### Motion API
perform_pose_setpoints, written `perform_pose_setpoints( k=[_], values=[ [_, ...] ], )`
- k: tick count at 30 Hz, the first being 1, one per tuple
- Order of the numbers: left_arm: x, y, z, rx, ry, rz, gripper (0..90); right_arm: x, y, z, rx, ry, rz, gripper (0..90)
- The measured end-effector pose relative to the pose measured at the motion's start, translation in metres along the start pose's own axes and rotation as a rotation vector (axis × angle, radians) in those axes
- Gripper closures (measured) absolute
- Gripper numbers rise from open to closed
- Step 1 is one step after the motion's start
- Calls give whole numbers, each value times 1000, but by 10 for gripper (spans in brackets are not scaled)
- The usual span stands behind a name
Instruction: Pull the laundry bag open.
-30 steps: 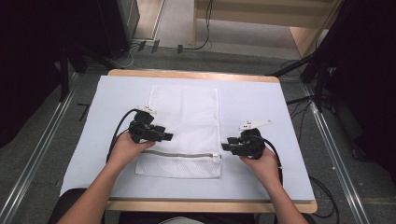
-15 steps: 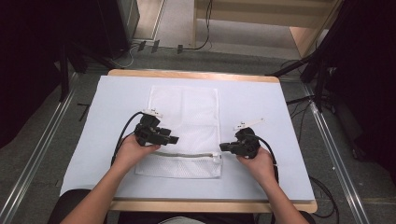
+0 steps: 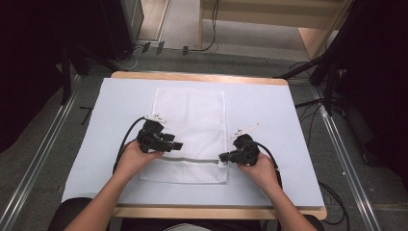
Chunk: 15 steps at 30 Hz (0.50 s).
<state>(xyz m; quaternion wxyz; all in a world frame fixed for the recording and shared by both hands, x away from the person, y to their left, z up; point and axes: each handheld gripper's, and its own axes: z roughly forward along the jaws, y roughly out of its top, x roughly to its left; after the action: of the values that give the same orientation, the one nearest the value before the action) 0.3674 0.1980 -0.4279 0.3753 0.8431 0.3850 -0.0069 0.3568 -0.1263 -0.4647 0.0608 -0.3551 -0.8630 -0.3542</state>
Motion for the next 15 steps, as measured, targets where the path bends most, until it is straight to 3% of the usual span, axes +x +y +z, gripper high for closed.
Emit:
perform_pose_setpoints(
  k=[9,15],
  values=[
    [-8,5,8,13,-27,33,434,13,0,4,5,23,-31,900],
    [-17,7,15,13,-61,43,438,18,0,3,-9,11,-46,900]
  ],
)
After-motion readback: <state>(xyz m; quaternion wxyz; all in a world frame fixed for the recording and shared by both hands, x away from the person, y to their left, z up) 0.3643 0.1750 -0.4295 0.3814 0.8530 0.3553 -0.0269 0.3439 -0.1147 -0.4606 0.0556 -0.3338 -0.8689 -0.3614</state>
